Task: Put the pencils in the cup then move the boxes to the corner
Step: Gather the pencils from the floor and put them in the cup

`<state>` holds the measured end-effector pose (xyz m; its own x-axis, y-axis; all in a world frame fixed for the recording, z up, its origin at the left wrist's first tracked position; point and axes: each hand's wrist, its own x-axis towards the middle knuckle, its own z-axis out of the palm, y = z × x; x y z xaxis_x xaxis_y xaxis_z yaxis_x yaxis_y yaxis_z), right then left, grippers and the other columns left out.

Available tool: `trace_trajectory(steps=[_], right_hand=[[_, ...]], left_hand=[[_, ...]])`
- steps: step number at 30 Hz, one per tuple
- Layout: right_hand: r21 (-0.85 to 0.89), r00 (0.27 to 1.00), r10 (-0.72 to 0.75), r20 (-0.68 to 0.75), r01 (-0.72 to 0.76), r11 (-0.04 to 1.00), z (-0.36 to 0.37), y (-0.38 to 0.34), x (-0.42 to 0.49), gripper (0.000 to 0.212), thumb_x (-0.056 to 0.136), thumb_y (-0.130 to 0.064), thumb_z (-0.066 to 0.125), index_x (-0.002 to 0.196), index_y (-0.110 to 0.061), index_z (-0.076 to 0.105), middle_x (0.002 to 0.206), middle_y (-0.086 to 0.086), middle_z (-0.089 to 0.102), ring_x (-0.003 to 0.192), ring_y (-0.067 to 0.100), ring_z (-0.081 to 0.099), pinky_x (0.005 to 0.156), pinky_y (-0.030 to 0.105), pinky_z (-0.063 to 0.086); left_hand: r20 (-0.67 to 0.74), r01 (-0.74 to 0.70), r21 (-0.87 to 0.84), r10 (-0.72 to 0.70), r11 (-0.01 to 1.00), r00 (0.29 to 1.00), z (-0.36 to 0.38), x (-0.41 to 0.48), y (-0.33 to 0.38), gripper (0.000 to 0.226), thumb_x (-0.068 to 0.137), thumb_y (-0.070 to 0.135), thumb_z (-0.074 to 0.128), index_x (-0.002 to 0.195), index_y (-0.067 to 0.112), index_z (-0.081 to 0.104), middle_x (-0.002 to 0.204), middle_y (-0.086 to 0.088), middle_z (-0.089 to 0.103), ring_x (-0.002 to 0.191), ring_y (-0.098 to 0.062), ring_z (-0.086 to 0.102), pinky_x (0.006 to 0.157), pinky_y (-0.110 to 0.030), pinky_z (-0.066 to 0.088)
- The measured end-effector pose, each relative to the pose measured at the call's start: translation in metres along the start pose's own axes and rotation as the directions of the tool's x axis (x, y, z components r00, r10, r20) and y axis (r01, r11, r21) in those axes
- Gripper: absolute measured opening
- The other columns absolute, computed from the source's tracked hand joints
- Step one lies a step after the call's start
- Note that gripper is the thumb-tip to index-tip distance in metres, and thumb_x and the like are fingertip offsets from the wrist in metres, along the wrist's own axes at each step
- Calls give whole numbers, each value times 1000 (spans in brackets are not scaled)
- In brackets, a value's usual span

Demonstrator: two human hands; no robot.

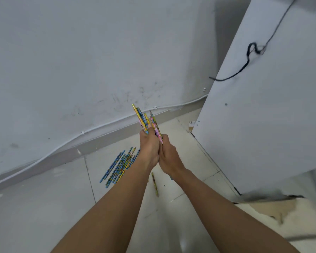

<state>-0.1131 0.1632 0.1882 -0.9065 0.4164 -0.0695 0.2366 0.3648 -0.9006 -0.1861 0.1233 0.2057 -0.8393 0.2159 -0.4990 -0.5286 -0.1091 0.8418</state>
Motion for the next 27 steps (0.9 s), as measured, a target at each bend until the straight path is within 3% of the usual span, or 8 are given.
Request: trace_trajectory(steps=[5,8,10,12,14,20,25,27], right_hand=[[-19,999,30,-24,-31,999,-58,-102,-6,29,103,-40,29,113,-17,44,71,-10,56,59,5,53,50,19,33],[9,999,24,-46,-24,1000,-91,-165,-11,30,102,-44,28,112,-21,44,79,-4,62,70,14,61,56,27,43],[35,997,33,-66,-31,999,-115,-209,-11,30,102,-46,30,113,-23,45,88,-1,66,80,18,65,66,34,50],[49,997,23,-79,-19,999,-139,-249,-12,26,102,-44,32,109,-23,45,83,0,64,71,17,61,64,38,49],[43,996,11,-85,-7,999,-165,-294,-15,18,103,-37,33,102,-21,43,73,-1,58,60,15,54,58,37,43],[-12,991,-50,-123,49,999,-241,-415,-20,7,104,-25,35,103,-20,40,64,-9,50,46,2,48,48,22,35],[13,970,-88,-229,94,996,-291,-488,-17,7,103,-28,38,109,-28,42,72,-6,59,55,7,56,49,27,42],[15,957,-105,-271,113,993,-313,-506,-12,10,103,-24,39,112,-24,43,74,-6,59,58,3,58,49,16,40]], left_hand=[[88,45,-34,-42,998,995,32,-59,100,62,89,68,36,104,10,52,79,-9,53,65,-20,57,61,-30,55],[188,93,-55,-82,994,979,50,-96,164,69,77,81,39,97,18,58,89,-14,59,78,-28,62,83,-49,58],[219,85,-13,-80,996,972,63,-121,211,68,78,78,45,94,13,58,79,-13,58,72,-26,62,74,-38,59],[254,59,8,-59,998,966,77,-144,253,59,79,72,52,77,13,53,61,-6,48,58,-21,54,59,-28,51],[289,43,57,-58,997,956,91,-170,297,59,73,72,61,68,15,47,55,-6,41,54,-20,47,58,-27,44],[371,24,122,-68,992,926,139,-224,413,48,87,29,68,120,2,48,91,-13,59,79,-24,62,71,-34,56],[477,8,175,-92,984,874,178,-263,495,42,92,25,63,124,11,41,108,-15,58,88,-24,61,73,-35,56],[511,-20,176,-74,984,856,197,-270,515,43,91,26,65,125,11,41,110,-17,58,90,-26,62,78,-38,57]])
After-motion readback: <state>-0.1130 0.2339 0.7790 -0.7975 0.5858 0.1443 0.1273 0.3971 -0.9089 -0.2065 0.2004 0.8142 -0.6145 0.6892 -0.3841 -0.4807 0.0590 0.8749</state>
